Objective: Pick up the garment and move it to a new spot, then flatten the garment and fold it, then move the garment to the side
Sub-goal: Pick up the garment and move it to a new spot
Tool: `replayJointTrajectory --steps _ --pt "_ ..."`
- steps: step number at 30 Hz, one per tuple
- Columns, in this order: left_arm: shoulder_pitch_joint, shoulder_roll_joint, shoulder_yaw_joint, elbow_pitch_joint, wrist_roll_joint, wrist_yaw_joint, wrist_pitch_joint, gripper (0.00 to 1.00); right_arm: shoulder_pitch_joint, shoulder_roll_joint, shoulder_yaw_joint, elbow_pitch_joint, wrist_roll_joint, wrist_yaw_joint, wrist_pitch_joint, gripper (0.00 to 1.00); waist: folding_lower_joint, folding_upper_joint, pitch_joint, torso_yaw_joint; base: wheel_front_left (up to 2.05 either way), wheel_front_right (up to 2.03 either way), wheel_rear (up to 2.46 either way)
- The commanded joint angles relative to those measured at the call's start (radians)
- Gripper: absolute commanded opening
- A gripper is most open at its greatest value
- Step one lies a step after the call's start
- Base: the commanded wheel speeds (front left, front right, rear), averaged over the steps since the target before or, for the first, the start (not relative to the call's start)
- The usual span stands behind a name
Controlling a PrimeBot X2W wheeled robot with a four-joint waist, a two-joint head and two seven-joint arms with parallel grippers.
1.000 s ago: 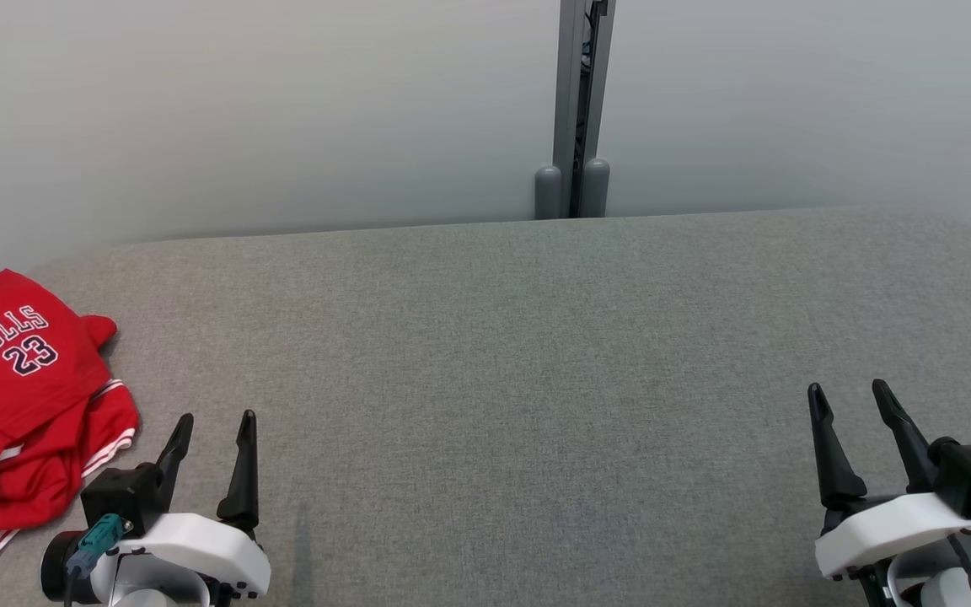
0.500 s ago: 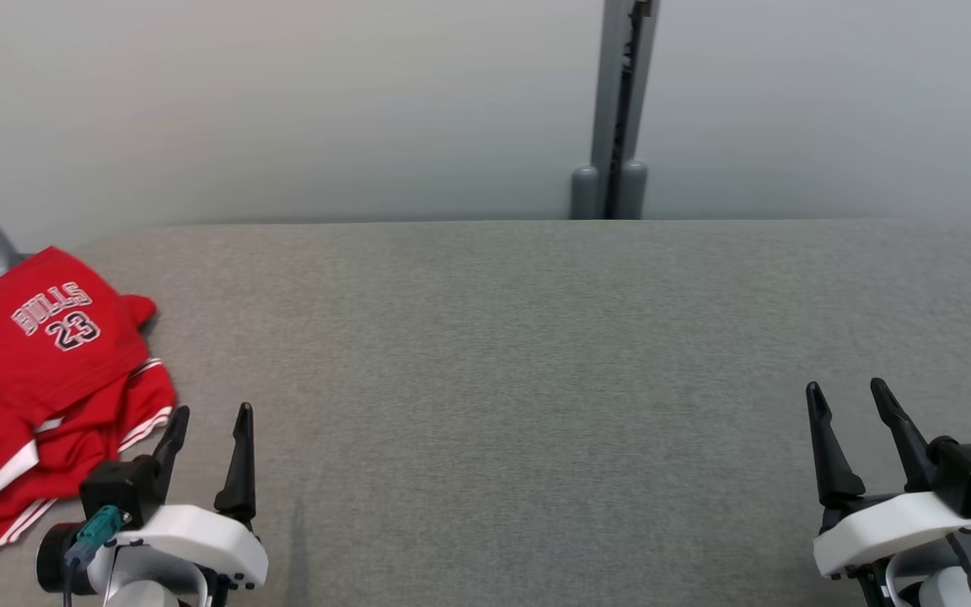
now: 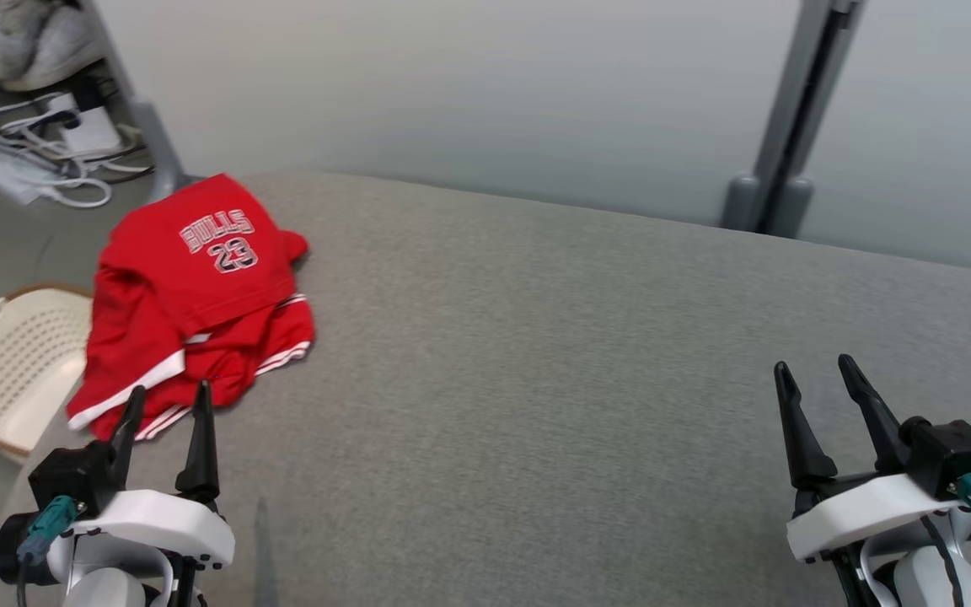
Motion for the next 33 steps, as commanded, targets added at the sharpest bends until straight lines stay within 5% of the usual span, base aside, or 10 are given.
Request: replayJointTrajectory --steps 1,14,33 --pt "-0.001 0.009 0.009 -0.008 -0.009 0.007 -0.001 1.00 -0.011 -0.005 0.005 -0.003 0.005 0.002 -0.004 1.00 -0.0001 0.0000 0.011 0.056 0.00 0.00 0.00" --pt "0.020 0.009 0.014 -0.052 -0.032 0.033 0.012 1.00 -0.028 -0.009 0.024 0.006 0.017 0.002 -0.004 1.00 -0.0001 0.0000 0.019 0.184 0.00 0.00 0.00" --pt "0.019 0.009 -0.001 -0.061 -0.046 0.044 0.010 1.00 -0.038 -0.012 0.023 0.019 -0.001 0.002 -0.004 1.00 -0.0001 0.0000 0.022 0.198 0.00 0.00 0.00"
